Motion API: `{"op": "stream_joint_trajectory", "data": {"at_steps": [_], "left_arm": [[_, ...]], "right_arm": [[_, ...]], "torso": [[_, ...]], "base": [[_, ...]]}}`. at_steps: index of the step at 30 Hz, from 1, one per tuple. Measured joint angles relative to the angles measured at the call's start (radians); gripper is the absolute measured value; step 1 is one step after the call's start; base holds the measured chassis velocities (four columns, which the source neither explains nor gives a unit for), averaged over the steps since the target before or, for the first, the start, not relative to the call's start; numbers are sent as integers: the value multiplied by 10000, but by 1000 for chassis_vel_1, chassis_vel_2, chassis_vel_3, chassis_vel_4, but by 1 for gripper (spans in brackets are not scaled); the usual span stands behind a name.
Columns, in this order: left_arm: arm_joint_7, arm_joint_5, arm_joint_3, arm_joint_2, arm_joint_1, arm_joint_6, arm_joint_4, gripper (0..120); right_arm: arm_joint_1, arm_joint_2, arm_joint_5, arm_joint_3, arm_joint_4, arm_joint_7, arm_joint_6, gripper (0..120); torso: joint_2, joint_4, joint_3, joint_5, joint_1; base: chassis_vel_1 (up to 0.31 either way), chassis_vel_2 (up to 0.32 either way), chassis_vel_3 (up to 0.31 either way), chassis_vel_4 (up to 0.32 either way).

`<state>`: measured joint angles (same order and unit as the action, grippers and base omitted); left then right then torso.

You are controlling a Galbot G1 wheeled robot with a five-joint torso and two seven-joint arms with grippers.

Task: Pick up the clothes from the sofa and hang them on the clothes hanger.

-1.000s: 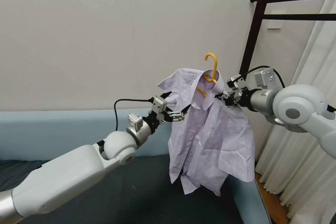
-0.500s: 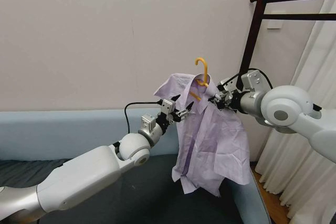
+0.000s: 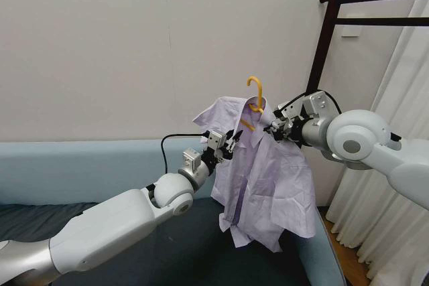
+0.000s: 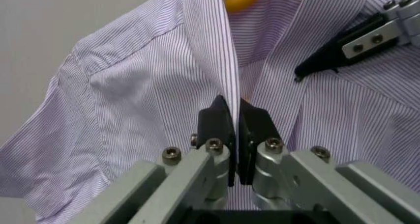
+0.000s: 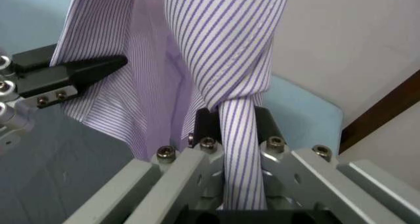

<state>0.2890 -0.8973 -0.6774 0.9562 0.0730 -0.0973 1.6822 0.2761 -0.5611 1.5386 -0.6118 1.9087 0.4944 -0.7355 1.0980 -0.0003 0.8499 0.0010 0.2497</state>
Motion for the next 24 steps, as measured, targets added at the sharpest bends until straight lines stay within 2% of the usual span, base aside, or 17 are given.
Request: {"op": "stream_joint_trajectory", "data": {"at_steps": [6, 9, 15, 18, 20, 21, 22, 24], "left_arm": [[429, -298, 21, -67, -118, 384, 347, 0], [748, -740, 117, -241, -19, 817, 900, 0], [1153, -523, 122, -332, 92, 1150, 1069, 0], [1301, -205, 116, -317, -45, 1346, 969, 8], [1379, -12, 113, -399, -234, 1446, 914, 18], [1467, 17, 117, -488, -283, 1565, 1005, 23], [1467, 17, 117, -488, -283, 1565, 1005, 23], [1629, 107, 187, -696, -260, 1858, 1406, 33]], "right_arm": [[24, 32, 124, 27, -6, 50, 1, 2], [-53, 59, 182, 129, -7, 115, 0, 2], [-209, 51, 238, 280, -16, 182, 1, 2], [-271, -13, 344, 392, -36, 292, 1, 2], [-276, -85, 559, 497, -128, 469, 1, 2], [-277, -110, 709, 544, -167, 595, 1, 2], [-277, -110, 709, 544, -167, 595, 1, 2], [-317, -120, 949, 674, -230, 801, 1, 2]], "torso": [[1, -1, 0, 0, 0], [1, 0, -1, 0, 0], [1, 0, -1, 0, 0], [0, -1, 0, 0, 0], [0, -2, -1, 1, 0], [0, -2, 0, 1, 0], [0, -2, 0, 1, 0], [0, 1, -1, 0, 0]], "base": [[0, 0, 0, 0], [0, 0, 0, 0], [0, 0, 0, 0], [0, 0, 0, 0], [0, 0, 0, 0], [0, 0, 0, 0], [0, 0, 0, 0], [0, 0, 0, 0]]}}
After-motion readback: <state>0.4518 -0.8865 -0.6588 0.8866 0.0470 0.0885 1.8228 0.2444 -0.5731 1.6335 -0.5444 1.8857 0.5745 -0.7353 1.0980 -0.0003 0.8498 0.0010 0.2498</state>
